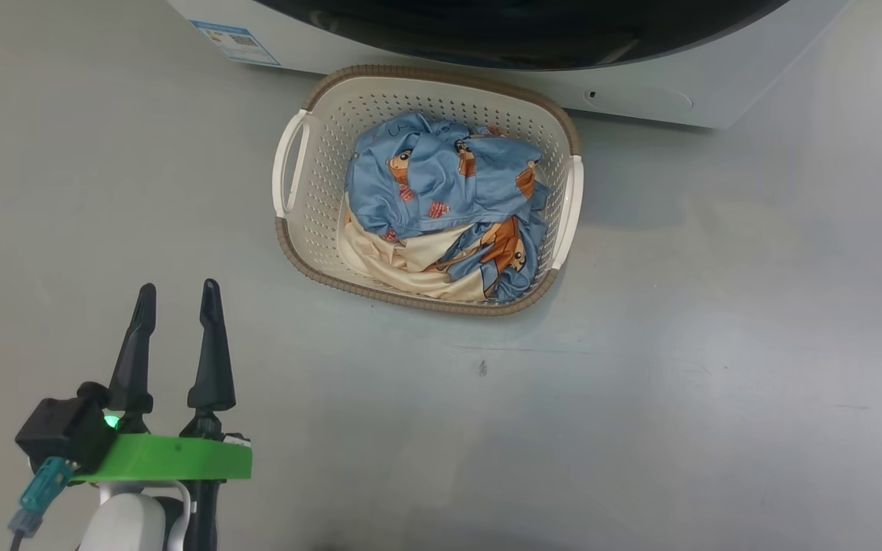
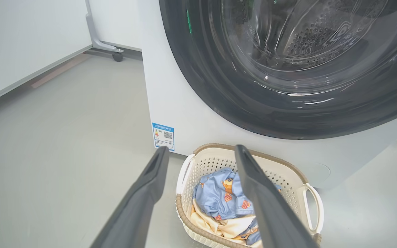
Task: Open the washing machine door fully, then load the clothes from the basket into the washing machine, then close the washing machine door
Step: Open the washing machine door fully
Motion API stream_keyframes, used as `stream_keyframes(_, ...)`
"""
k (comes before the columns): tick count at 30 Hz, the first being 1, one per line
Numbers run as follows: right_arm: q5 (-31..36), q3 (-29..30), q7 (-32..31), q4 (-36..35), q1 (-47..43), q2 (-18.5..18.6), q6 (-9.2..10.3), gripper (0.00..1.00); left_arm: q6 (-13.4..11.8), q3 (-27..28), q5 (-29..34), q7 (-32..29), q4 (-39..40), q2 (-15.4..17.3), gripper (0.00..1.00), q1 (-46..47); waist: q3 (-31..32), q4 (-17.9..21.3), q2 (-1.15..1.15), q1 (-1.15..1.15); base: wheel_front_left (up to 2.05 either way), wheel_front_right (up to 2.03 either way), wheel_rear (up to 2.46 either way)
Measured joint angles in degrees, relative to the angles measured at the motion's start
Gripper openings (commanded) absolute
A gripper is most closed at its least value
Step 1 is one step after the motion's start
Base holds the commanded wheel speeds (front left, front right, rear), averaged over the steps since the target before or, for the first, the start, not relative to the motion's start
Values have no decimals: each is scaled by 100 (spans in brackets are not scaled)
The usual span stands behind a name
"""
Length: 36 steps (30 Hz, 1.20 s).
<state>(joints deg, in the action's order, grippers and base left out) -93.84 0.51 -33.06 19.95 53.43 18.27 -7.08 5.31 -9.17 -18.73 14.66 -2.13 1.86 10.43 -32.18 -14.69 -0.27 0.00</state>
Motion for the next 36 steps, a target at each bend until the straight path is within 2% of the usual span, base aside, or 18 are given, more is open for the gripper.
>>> stream_keyframes(4, 8, -58, -18, 77, 130, -74, 1, 0, 0, -11, -34, 0, -3, 0, 100, 1, -14, -29, 0, 0, 0, 0, 0)
stream_keyframes(36, 160, -142, -202, 309, 343, 13, 1, 0, -83, -122, -123, 0, -25, -3, 100, -13, 27, -255, 0, 0, 0, 0, 0)
